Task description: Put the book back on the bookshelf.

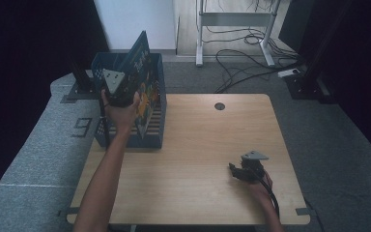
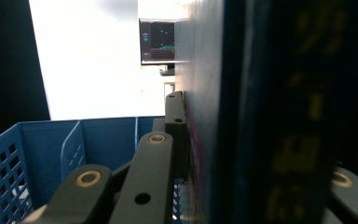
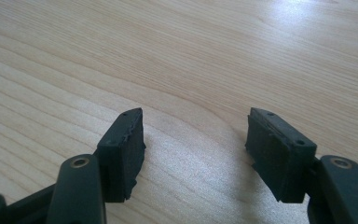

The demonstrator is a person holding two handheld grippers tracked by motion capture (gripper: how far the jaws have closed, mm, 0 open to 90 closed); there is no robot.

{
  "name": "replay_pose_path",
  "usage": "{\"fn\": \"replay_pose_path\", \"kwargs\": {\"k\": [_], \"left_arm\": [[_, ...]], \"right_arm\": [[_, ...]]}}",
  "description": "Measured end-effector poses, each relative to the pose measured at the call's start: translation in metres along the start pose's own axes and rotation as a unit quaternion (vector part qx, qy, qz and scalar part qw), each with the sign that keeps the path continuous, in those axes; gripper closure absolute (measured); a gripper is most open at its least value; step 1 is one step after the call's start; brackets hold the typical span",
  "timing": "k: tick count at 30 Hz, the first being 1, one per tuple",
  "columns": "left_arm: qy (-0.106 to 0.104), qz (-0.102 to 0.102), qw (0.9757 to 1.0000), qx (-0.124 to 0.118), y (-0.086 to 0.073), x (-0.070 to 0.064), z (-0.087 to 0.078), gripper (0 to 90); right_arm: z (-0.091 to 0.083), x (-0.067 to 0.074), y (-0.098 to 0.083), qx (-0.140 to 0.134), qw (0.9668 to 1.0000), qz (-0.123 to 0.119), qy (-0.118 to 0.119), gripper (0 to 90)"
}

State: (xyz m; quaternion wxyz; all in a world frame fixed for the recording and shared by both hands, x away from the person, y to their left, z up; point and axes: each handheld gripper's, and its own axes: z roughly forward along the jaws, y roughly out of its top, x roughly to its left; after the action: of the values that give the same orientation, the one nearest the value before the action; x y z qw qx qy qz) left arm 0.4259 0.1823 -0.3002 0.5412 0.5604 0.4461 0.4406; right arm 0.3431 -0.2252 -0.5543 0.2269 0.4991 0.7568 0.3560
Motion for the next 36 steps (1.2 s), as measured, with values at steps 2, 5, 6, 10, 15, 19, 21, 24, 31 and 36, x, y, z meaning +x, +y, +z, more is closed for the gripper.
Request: {"fn": "replay_pose_path", "kwargs": {"k": [2,5,6,10,15,19,21,24,31,36], "left_arm": [[0.001,0.0,1.0,0.001,0.0,0.0,0.003,82.1],[0.002,0.002,1.0,0.0,0.0,-0.001,0.008,82.1],[0.002,0.001,1.0,0.0,0.0,-0.001,0.009,82.1],[0.004,-0.004,1.0,-0.001,-0.003,-0.001,0.013,82.1],[0.005,-0.002,1.0,-0.004,-0.006,-0.003,0.018,82.1],[0.009,0.002,0.9999,-0.003,-0.009,-0.004,0.024,82.1],[0.012,0.002,0.9999,-0.002,-0.011,-0.004,0.026,82.1],[0.014,0.005,0.9999,-0.001,-0.013,-0.004,0.03,82.1],[0.021,0.005,0.9998,0.0,-0.016,-0.002,0.038,82.1],[0.025,0.01,0.9996,-0.003,-0.019,-0.004,0.042,82.1]], "right_arm": [[0.0,0.0,0.0,0.0,1.0,0.0,-0.001,35.8],[0.0,0.0,0.0,0.0,1.0,0.0,-0.001,35.8],[0.0,0.0,0.0,0.0,1.0,0.0,-0.001,35.8],[0.0,0.0,0.0,0.0,1.0,0.0,-0.001,35.8],[-0.001,0.0,-0.001,0.001,1.0,0.0,-0.001,35.8],[-0.001,0.0,-0.001,0.001,1.0,0.001,-0.002,35.8],[-0.001,0.0,-0.001,0.001,1.0,0.001,-0.001,35.8],[-0.001,0.0,-0.001,0.001,1.0,0.001,-0.002,35.8],[-0.001,0.001,-0.001,0.0,1.0,0.003,-0.003,35.7],[-0.002,0.001,-0.001,-0.001,1.0,0.002,-0.004,35.7]]}}
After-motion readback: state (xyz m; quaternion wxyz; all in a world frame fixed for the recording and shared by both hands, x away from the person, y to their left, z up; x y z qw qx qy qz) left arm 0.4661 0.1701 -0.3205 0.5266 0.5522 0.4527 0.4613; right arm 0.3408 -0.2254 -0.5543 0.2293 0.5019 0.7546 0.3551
